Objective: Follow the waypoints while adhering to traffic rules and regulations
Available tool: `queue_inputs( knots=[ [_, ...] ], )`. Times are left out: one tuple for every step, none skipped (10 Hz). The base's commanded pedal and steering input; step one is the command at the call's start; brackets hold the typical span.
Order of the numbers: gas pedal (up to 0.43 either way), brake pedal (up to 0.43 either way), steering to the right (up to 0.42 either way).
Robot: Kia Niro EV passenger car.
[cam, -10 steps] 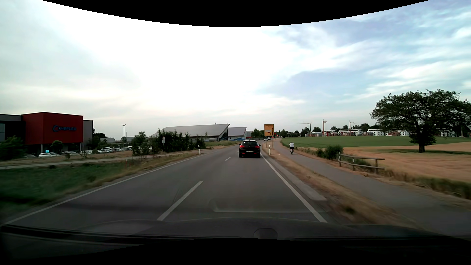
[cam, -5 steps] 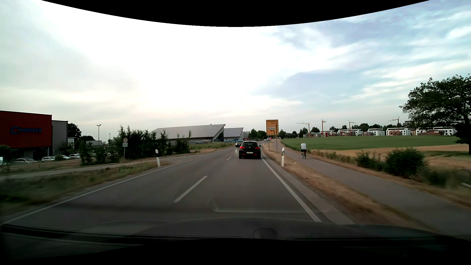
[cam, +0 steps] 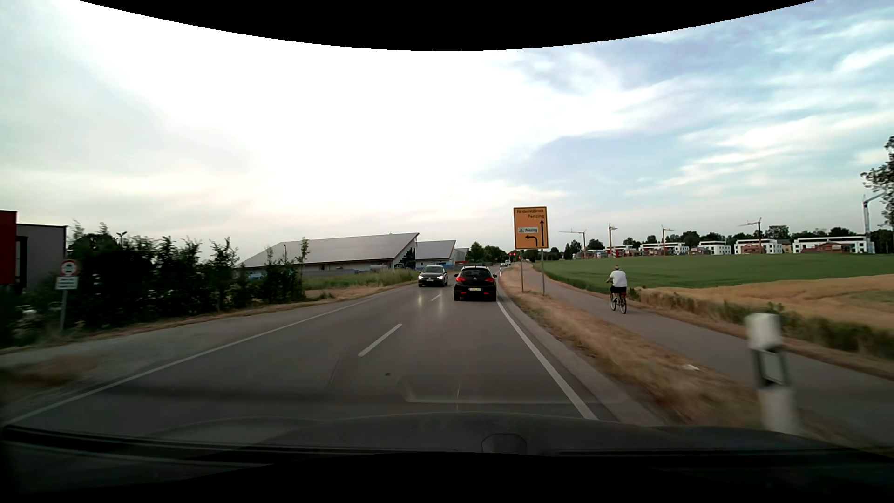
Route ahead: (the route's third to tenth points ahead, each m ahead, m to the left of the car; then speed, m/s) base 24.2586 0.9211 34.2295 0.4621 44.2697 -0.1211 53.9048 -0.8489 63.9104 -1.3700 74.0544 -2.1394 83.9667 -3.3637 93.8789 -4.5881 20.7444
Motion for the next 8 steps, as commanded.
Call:
queue_inputs(
  knots=[
    [0.039, 0.006, 0.003],
    [0.039, 0.006, 0.003],
    [0.039, 0.006, 0.003],
    [0.039, 0.006, 0.004],
    [0.039, 0.006, 0.006],
    [0.039, 0.006, 0.008],
    [0.039, 0.006, 0.008],
    [0.039, 0.006, 0.008]
  ],
)
